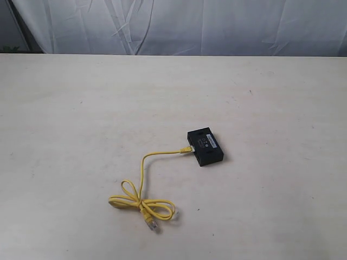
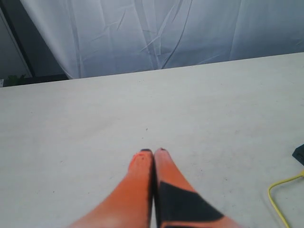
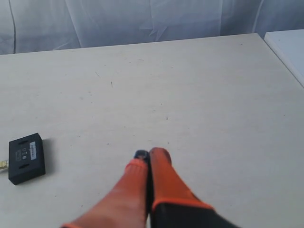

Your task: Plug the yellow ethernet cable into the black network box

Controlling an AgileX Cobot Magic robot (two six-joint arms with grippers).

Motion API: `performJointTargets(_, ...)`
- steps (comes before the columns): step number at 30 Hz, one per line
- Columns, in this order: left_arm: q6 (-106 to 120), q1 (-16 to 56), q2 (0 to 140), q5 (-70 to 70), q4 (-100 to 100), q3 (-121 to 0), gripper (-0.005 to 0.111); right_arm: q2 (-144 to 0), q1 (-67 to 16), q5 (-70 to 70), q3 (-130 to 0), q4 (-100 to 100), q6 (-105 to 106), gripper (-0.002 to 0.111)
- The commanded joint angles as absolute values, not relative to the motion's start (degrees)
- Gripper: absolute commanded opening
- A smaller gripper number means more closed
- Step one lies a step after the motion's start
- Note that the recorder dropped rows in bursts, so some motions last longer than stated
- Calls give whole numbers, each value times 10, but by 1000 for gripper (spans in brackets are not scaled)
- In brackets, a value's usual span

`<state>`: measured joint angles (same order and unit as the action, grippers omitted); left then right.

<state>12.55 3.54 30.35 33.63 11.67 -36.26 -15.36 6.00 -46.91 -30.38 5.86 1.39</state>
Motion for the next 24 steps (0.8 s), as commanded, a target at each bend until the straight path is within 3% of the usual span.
performJointTargets(1, 126, 35, 301, 329, 115, -361, 0, -150, 62, -461, -301, 56, 13, -1)
performJointTargets(11, 126, 35, 301, 329, 115, -361, 0, -145, 60, -461, -301, 61, 13, -1)
performJointTargets(24, 126, 35, 301, 330, 115, -361, 0, -60, -23, -459, -300, 55, 13, -1)
